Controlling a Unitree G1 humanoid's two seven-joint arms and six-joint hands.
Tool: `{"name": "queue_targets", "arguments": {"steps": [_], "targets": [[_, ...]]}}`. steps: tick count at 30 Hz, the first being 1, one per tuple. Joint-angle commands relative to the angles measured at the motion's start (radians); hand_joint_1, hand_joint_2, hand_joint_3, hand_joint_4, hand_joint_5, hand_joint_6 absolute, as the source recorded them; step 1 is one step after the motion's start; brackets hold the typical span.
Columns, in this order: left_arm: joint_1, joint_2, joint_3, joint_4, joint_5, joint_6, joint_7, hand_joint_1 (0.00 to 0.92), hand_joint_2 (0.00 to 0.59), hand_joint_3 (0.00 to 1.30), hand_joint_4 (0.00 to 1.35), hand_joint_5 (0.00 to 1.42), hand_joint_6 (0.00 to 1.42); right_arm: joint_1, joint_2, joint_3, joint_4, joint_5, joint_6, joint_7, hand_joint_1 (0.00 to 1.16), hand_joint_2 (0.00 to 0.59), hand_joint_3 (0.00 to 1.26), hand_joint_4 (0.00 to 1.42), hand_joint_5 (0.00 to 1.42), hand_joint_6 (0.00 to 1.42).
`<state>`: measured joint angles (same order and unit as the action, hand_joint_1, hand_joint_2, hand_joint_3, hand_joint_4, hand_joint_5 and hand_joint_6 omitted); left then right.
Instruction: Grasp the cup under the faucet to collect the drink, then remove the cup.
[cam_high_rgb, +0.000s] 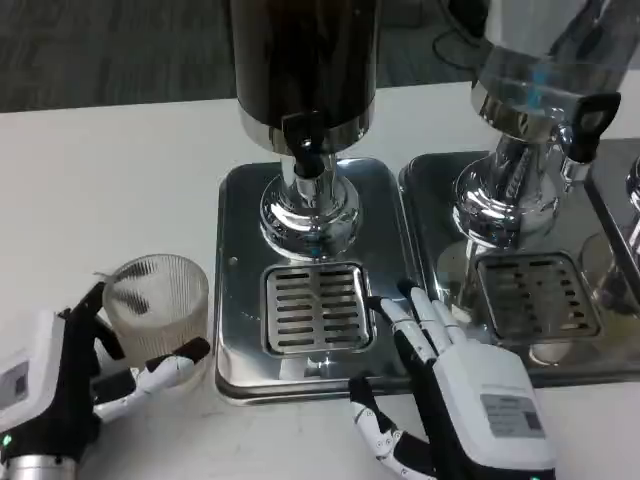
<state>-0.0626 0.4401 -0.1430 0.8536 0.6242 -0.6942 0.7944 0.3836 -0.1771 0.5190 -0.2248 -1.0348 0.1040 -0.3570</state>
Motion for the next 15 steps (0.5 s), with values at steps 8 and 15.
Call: {"name": "queue_targets", "arguments": {"steps": [8,15], "targets": [[0.002,-0.007,-0.026,0.003,0.028,0.015,0.089,0.491,0.087,0.44,0.64,0.94,1.22,-0.001,-0.009,-0.007,-0.002,0.008,0.001,0.018,0.40,0.419,0.16,0.03,0.07,0.23],[0.001,-0.002,-0.043,-0.003,0.040,0.023,0.126,0.509,0.087,0.46,0.65,0.96,1.24,-0.001,-0.012,-0.010,-0.007,0.006,0.003,0.019,0.39,0.419,0.16,0.02,0.07,0.23]]}}
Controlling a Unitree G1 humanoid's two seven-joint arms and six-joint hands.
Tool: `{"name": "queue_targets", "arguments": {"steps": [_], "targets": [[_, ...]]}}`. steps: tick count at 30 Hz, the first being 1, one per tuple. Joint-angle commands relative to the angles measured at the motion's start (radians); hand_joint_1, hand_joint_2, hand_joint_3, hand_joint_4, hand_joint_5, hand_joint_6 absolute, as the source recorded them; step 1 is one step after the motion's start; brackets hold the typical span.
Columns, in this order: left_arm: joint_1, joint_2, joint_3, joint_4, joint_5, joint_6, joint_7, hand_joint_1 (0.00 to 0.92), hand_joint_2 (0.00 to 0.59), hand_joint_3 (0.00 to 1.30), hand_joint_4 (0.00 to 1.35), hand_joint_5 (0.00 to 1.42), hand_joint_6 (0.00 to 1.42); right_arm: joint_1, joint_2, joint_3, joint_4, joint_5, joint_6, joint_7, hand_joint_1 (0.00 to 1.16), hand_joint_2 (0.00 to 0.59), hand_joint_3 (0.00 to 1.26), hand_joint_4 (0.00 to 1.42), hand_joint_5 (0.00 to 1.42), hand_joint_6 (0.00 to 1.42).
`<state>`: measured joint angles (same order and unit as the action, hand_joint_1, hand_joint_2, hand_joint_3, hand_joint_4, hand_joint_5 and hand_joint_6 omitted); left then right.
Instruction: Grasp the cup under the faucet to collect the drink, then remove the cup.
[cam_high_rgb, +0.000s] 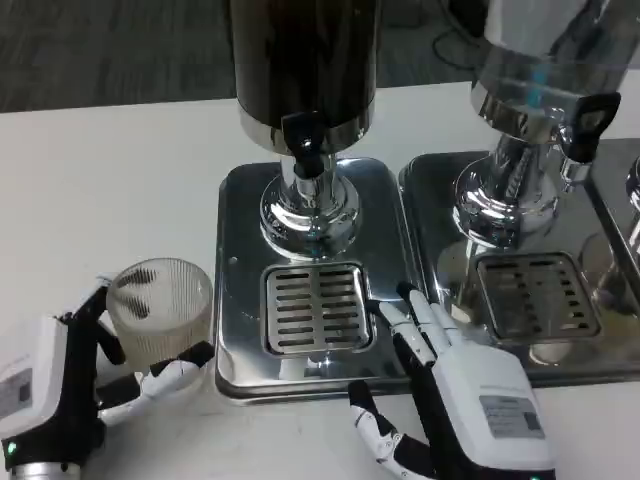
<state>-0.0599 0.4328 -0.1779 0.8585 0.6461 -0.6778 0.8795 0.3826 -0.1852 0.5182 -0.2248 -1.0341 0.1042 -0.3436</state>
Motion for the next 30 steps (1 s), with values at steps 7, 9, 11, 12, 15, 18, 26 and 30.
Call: {"name": "queue_targets", "arguments": {"steps": [7,9,11,12,15,18,26,30], "targets": [[0.008,0.005,-0.002,-0.029,0.038,0.030,0.081,0.527,0.088,0.46,0.65,0.96,1.23,-0.001,-0.005,-0.011,-0.008,0.007,0.004,0.013,0.39,0.421,0.16,0.02,0.07,0.23],[0.012,0.005,-0.002,-0.040,0.040,0.033,0.088,0.544,0.086,0.46,0.65,0.96,1.23,0.000,-0.007,-0.010,-0.013,0.001,0.002,0.010,0.39,0.423,0.15,0.02,0.07,0.23],[0.016,0.004,-0.004,-0.043,0.041,0.038,0.092,0.554,0.083,0.46,0.65,0.95,1.23,-0.001,-0.007,-0.010,-0.013,0.005,0.001,0.012,0.39,0.423,0.15,0.02,0.07,0.23],[0.017,0.003,-0.005,-0.043,0.040,0.039,0.094,0.556,0.082,0.46,0.65,0.94,1.23,-0.002,-0.007,-0.011,-0.012,0.007,0.001,0.015,0.39,0.424,0.15,0.02,0.07,0.23],[0.021,0.000,-0.005,-0.046,0.039,0.040,0.099,0.560,0.071,0.47,0.65,0.94,1.23,-0.010,-0.004,-0.012,-0.009,0.015,0.007,0.043,0.39,0.424,0.15,0.02,0.07,0.23],[0.024,0.001,0.000,-0.054,0.036,0.037,0.106,0.563,0.068,0.47,0.65,0.94,1.23,-0.011,-0.005,-0.011,-0.011,0.008,0.001,0.033,0.39,0.425,0.15,0.02,0.07,0.23],[0.023,-0.003,0.001,-0.082,0.038,0.032,0.125,0.569,0.061,0.48,0.65,0.94,1.22,-0.010,-0.007,-0.014,-0.015,0.004,0.001,0.027,0.39,0.425,0.14,0.01,0.07,0.24],[0.020,-0.002,-0.002,-0.103,0.046,0.035,0.131,0.570,0.060,0.48,0.65,0.94,1.21,-0.011,-0.005,-0.016,-0.014,0.010,0.003,0.034,0.39,0.425,0.12,0.00,0.07,0.25]]}}
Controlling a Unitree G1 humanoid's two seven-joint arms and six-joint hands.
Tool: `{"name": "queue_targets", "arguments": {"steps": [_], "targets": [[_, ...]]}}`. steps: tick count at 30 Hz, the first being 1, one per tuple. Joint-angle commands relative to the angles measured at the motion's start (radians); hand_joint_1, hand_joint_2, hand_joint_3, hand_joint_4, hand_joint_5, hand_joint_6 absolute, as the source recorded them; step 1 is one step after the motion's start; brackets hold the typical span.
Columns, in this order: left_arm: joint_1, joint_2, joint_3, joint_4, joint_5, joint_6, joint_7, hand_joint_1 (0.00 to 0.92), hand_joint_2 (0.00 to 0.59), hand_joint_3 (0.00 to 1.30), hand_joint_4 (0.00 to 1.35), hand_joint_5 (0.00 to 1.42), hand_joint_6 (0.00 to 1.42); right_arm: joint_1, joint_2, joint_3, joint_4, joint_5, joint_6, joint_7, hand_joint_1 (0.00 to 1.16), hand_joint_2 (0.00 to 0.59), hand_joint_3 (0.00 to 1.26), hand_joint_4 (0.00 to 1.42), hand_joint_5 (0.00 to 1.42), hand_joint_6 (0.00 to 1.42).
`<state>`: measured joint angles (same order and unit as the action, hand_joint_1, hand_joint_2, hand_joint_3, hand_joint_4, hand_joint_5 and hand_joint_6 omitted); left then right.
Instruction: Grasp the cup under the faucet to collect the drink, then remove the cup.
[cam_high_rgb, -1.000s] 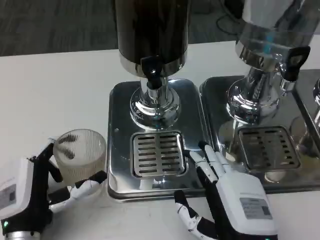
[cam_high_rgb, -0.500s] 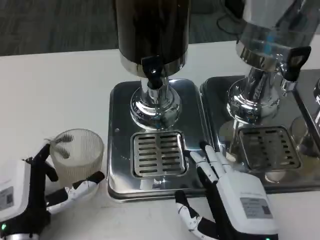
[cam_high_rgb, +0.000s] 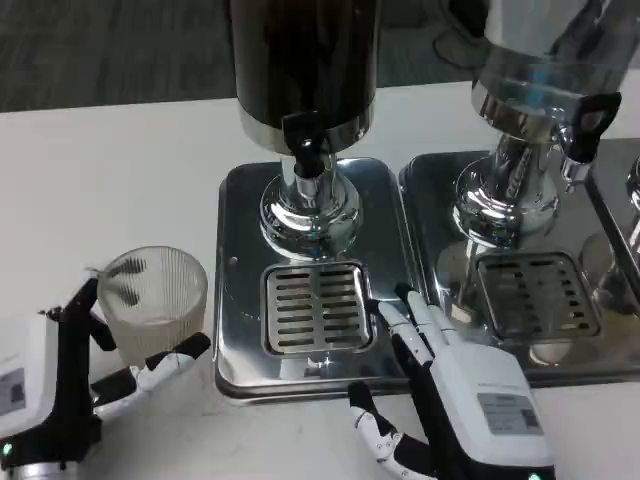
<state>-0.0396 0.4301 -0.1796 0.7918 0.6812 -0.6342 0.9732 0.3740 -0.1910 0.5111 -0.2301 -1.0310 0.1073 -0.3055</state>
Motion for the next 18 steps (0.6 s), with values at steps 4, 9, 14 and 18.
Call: {"name": "queue_targets", "arguments": {"steps": [4,9,14,18], "targets": [[-0.004,0.000,0.000,-0.045,0.013,-0.015,0.043,0.571,0.055,0.48,0.65,0.93,1.21,0.005,0.000,-0.011,-0.012,-0.002,0.005,-0.012,0.39,0.425,0.12,0.00,0.06,0.24],[-0.017,0.012,0.004,-0.052,0.008,-0.030,0.033,0.571,0.050,0.49,0.65,0.93,1.21,0.012,0.009,-0.012,-0.020,-0.007,0.011,-0.019,0.39,0.425,0.12,0.00,0.06,0.24],[-0.057,0.003,-0.020,-0.039,0.022,-0.034,0.011,0.571,0.046,0.49,0.65,0.93,1.21,0.008,0.015,-0.007,-0.014,-0.010,0.015,-0.022,0.39,0.425,0.11,0.00,0.06,0.24],[-0.088,-0.011,-0.059,-0.027,0.048,-0.033,0.001,0.572,0.045,0.49,0.65,0.93,1.21,0.001,0.022,-0.005,-0.010,-0.019,0.020,-0.025,0.39,0.425,0.11,0.00,0.06,0.24]]}}
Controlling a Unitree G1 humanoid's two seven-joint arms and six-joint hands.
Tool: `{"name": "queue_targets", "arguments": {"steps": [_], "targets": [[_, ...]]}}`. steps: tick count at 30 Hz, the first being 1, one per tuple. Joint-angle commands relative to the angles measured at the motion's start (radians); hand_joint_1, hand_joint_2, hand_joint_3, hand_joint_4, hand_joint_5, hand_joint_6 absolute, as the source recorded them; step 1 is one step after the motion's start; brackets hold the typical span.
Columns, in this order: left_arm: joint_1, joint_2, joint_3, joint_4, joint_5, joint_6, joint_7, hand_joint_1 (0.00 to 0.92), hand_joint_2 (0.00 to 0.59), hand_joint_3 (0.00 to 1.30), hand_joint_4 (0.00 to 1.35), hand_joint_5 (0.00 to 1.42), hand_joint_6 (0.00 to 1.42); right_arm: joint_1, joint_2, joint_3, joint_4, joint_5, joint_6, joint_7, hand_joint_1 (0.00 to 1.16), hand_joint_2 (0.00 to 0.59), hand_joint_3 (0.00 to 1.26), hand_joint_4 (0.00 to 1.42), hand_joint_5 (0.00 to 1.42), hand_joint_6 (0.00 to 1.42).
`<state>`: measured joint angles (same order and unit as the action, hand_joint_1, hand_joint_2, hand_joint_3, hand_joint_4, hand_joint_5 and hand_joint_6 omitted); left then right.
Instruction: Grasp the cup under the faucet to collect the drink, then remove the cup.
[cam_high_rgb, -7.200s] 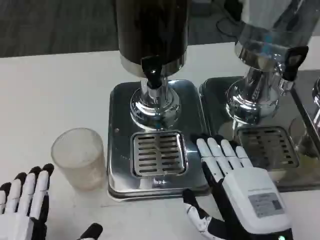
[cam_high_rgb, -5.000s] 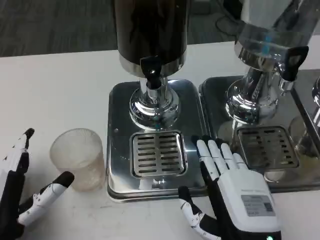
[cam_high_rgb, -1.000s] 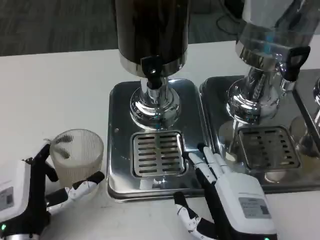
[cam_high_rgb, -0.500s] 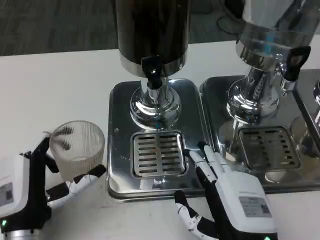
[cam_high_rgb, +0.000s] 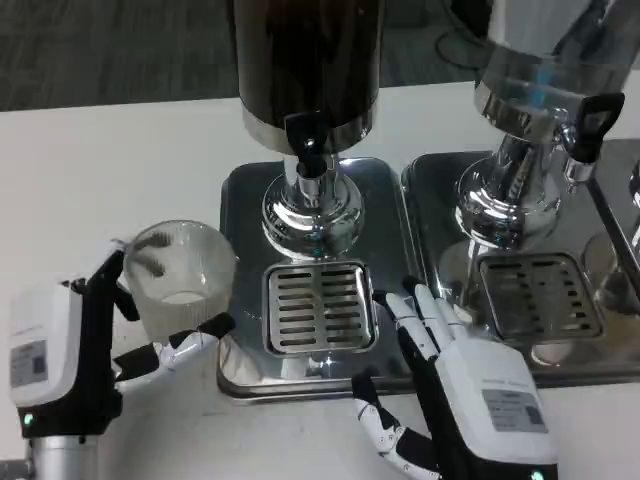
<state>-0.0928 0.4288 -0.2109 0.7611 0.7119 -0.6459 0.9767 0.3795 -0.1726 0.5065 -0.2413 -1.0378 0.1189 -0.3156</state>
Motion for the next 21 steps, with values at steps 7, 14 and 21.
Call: {"name": "queue_targets", "arguments": {"steps": [7,14,21], "targets": [[-0.111,-0.035,-0.088,0.070,0.041,-0.001,-0.021,0.572,0.043,0.49,0.65,0.92,1.19,-0.006,0.017,-0.001,0.006,-0.013,0.020,-0.031,0.39,0.425,0.11,0.00,0.06,0.24],[-0.228,-0.099,-0.144,0.200,0.053,0.054,-0.032,0.566,0.040,0.49,0.65,0.92,1.19,0.004,0.018,0.001,-0.007,-0.021,0.032,-0.035,0.39,0.425,0.11,0.00,0.06,0.24],[-0.281,-0.134,-0.189,0.275,0.050,0.060,-0.035,0.562,0.040,0.49,0.64,0.92,1.19,0.009,0.022,0.000,-0.013,-0.024,0.037,-0.038,0.39,0.425,0.11,0.00,0.06,0.23]]}}
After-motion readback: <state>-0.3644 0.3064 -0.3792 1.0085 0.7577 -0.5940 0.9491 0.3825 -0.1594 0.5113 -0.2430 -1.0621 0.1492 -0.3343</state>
